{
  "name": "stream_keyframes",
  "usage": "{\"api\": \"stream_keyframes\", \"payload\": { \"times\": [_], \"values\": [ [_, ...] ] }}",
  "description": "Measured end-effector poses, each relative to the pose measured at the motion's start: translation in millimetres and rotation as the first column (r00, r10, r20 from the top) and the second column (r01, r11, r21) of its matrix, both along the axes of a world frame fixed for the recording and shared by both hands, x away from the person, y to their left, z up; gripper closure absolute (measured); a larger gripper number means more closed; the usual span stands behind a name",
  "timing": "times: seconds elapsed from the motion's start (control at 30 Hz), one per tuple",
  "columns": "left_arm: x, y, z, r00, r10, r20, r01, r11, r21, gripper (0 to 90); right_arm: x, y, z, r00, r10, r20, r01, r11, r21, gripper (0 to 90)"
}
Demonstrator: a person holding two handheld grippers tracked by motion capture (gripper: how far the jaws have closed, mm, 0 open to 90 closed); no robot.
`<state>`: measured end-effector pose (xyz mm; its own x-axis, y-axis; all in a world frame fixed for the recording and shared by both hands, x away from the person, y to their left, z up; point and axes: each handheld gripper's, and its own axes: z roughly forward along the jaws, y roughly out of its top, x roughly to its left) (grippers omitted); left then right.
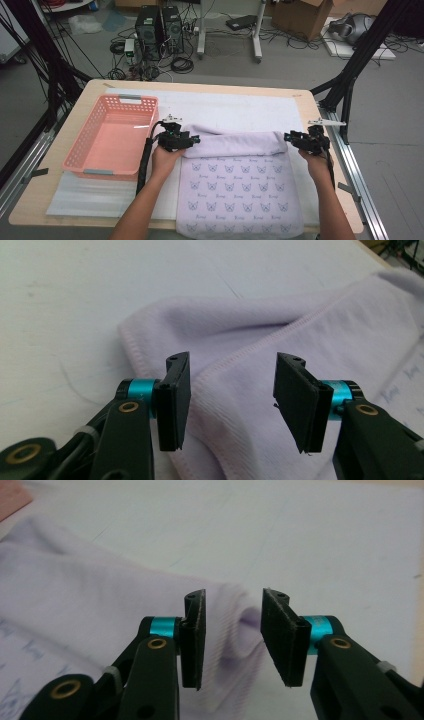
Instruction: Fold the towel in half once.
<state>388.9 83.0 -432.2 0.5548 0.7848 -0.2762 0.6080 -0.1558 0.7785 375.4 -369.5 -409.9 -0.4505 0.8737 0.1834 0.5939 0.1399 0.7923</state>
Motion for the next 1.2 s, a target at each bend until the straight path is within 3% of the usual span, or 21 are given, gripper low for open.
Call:
{"api": "stream_keyframes", "payload": {
  "times": [0.1, 0.17, 0.2, 0.23, 0.3, 0.33, 0.47, 0.5, 0.53, 0.6, 0.77, 0.9, 1.0, 1.07, 1.13, 1.2],
  "values": [
    [-4.7, -2.8, -4.8, 0.9998, 0.014, 0.010, -0.014, 0.9999, 0.006, 52.0, -6.2, 10.4, -8.8, 0.9993, 0.022, -0.031, -0.024, 0.998, -0.059, 62.2],
    [-8.1, -3.0, -11.6, 0.9992, 0.035, -0.017, -0.035, 0.9994, 0.006, 57.7, -8.4, 12.4, -14.3, 0.9985, 0.029, -0.047, -0.033, 0.996, -0.087, 74.4],
    [-9.3, -3.4, -14.0, 0.9993, 0.028, -0.024, -0.028, 0.9994, 0.020, 63.5, -10.8, 11.3, -15.9, 0.9976, 0.044, -0.052, -0.049, 0.995, -0.085, 84.8],
    [-13.3, -4.3, -16.0, 0.9996, 0.028, 0.004, -0.028, 0.9987, 0.042, 69.4, -12.5, 10.7, -16.4, 0.9979, 0.046, -0.047, -0.050, 0.995, -0.091, 85.2],
    [-17.3, -4.2, -15.1, 0.9996, 0.023, 0.014, -0.024, 0.9977, 0.063, 85.0, -17.0, 7.9, -15.6, 0.9987, 0.033, -0.038, -0.036, 0.995, -0.092, 86.1],
    [-18.7, -3.9, -14.2, 0.9996, 0.020, 0.017, -0.021, 0.9977, 0.065, 85.8, -18.8, 6.7, -14.9, 0.9991, 0.030, -0.029, -0.033, 0.995, -0.092, 86.2],
    [-32.5, 0.8, -5.5, 0.9985, -0.011, 0.054, 0.008, 0.9984, 0.056, 86.8, -31.0, 2.9, -8.7, 0.9993, 0.032, 0.020, -0.030, 0.997, -0.073, 85.9],
    [-39.3, 1.4, -1.8, 0.9965, -0.031, 0.078, 0.026, 0.9977, 0.063, 86.8, -35.4, 2.2, -6.9, 0.9985, 0.037, 0.040, -0.034, 0.997, -0.069, 85.7],
    [-45.8, 2.5, 0.6, 0.9940, -0.038, 0.102, 0.034, 0.9986, 0.039, 86.7, -42.1, 2.0, -4.9, 0.9974, 0.044, 0.056, -0.041, 0.997, -0.061, 85.6],
    [-55.8, 4.0, 4.0, 0.9909, -0.059, 0.121, 0.055, 0.9978, 0.036, 86.7, -51.7, 1.9, -3.9, 0.9944, 0.062, 0.086, -0.056, 0.996, -0.065, 85.5],
    [-80.1, 10.1, 3.7, 0.9839, -0.097, 0.150, 0.097, 0.9953, 0.004, 86.5, -79.1, -1.6, -9.4, 0.9907, 0.084, 0.107, -0.076, 0.994, -0.074, 85.6],
    [-94.1, 14.0, -2.8, 0.9817, -0.114, 0.152, 0.118, 0.9929, -0.014, 86.4, -97.3, -6.9, -13.3, 0.9891, 0.091, 0.116, -0.084, 0.994, -0.063, 85.5],
    [-106.9, 17.5, -7.8, 0.9802, -0.126, 0.153, 0.133, 0.9906, -0.033, 86.3, -109.2, -8.9, -16.2, 0.9906, 0.102, 0.090, -0.095, 0.992, -0.081, 83.8],
    [-112.1, 18.7, -8.7, 0.9788, -0.136, 0.153, 0.144, 0.9889, -0.038, 85.9, -114.7, -9.7, -18.2, 0.9899, 0.117, 0.081, -0.110, 0.991, -0.081, 76.5],
    [-114.4, 19.6, -7.6, 0.9768, -0.143, 0.159, 0.153, 0.9869, -0.051, 83.2, -117.0, -9.6, -18.7, 0.9918, 0.105, 0.074, -0.100, 0.993, -0.065, 62.1],
    [-116.5, 18.6, -6.5, 0.9723, -0.149, 0.180, 0.161, 0.9854, -0.056, 78.0, -116.6, -9.3, -17.7, 0.9917, 0.095, 0.086, -0.092, 0.995, -0.048, 56.0]
  ]
}}
